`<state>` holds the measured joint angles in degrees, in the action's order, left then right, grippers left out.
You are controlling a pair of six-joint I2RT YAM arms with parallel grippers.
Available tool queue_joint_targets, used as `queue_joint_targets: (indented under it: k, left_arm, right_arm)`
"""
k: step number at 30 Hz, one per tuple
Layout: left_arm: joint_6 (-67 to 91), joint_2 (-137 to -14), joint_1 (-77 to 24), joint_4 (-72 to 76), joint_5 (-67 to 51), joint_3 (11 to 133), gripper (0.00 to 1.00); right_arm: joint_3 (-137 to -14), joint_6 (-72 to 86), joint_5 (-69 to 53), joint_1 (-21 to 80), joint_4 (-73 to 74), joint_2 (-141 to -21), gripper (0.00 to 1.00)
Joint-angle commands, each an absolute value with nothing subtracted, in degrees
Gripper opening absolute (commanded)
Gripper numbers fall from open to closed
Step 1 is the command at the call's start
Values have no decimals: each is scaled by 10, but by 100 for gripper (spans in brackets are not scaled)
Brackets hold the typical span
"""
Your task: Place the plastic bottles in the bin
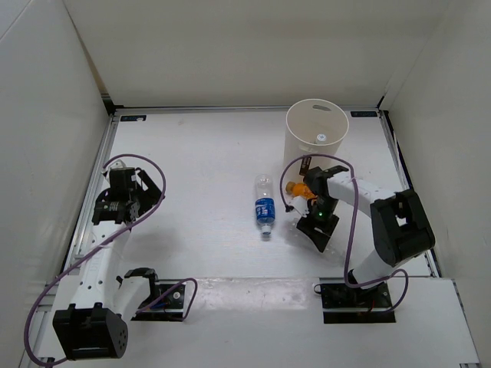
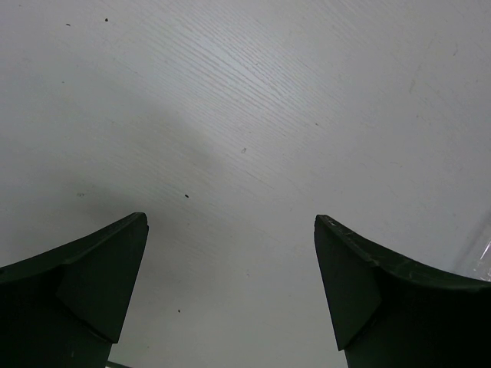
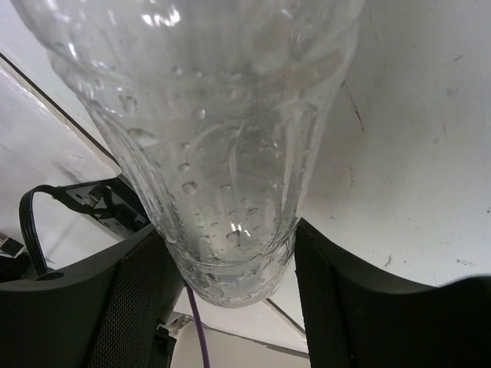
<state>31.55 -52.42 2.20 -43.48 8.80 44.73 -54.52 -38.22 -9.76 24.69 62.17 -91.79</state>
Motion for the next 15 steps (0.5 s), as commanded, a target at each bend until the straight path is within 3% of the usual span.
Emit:
queue_joint_targets:
  k: [1,8,15]
  left_arm:
    - [323,-525,25,-427,93,466,100]
    - [323,-528,27,-421,87,462,100]
    - [320,-531,27,-415,87,458,100]
  right_arm:
    - [-560,-390,-95,250,637,-904,38]
    - [-574,-403,-99,259,663,-861,0]
    - [-627,-411,-142,257,661,-741,0]
